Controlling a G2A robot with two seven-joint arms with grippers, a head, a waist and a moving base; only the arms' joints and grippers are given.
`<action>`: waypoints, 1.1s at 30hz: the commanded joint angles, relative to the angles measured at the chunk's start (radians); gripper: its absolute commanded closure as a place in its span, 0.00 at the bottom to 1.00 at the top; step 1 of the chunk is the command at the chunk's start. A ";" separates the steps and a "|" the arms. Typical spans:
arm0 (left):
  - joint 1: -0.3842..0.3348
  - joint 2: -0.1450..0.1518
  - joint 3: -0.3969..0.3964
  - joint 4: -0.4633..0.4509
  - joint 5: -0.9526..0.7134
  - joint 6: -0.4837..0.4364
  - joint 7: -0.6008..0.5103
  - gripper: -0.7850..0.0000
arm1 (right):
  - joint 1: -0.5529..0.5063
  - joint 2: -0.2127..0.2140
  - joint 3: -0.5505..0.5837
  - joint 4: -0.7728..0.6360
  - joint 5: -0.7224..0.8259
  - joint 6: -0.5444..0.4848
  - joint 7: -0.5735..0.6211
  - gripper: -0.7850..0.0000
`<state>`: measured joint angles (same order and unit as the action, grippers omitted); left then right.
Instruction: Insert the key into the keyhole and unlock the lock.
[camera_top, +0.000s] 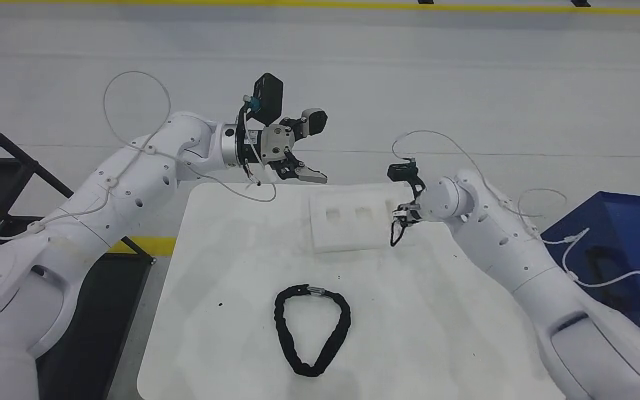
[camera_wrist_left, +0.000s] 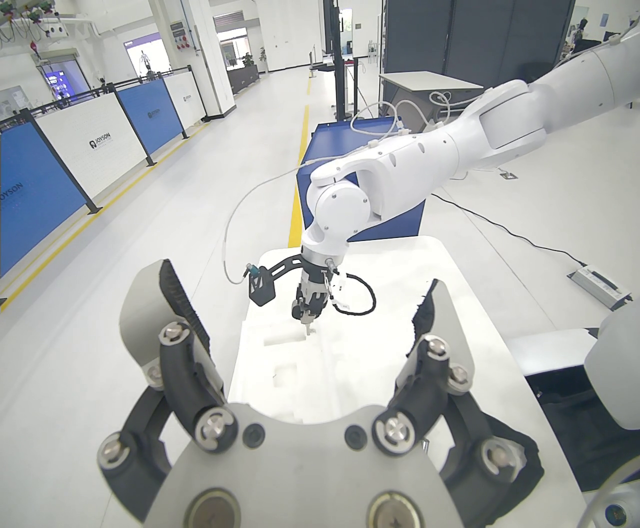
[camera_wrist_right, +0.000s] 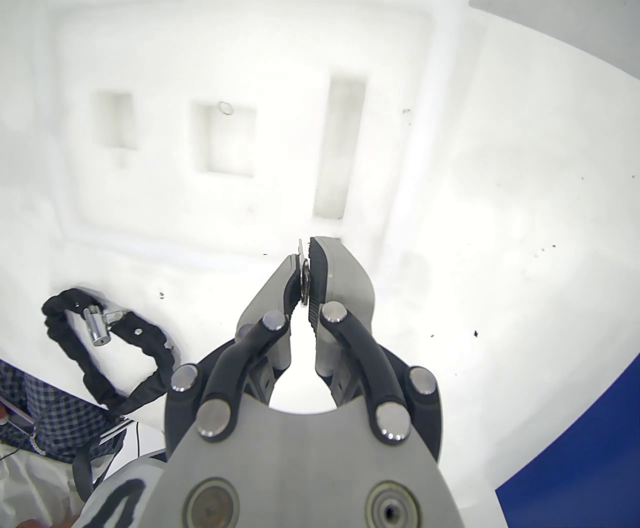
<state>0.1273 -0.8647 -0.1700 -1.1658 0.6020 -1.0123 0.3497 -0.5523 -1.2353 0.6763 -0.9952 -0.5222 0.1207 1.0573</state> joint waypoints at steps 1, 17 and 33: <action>0.000 0.000 0.000 0.000 0.000 0.000 0.000 0.00 | -0.037 0.023 0.042 -0.082 -0.004 0.000 0.008 1.00; 0.000 0.000 0.000 0.000 0.000 0.000 0.000 0.00 | -0.431 0.159 0.480 -0.529 0.290 -0.252 -0.015 1.00; 0.000 0.000 0.000 0.000 0.000 0.000 0.000 0.00 | -0.487 0.171 0.577 -0.436 0.566 -0.354 -0.023 1.00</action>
<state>0.1273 -0.8647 -0.1700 -1.1658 0.6020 -1.0123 0.3497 -1.0393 -1.0646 1.2534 -1.4300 0.0456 -0.2334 1.0340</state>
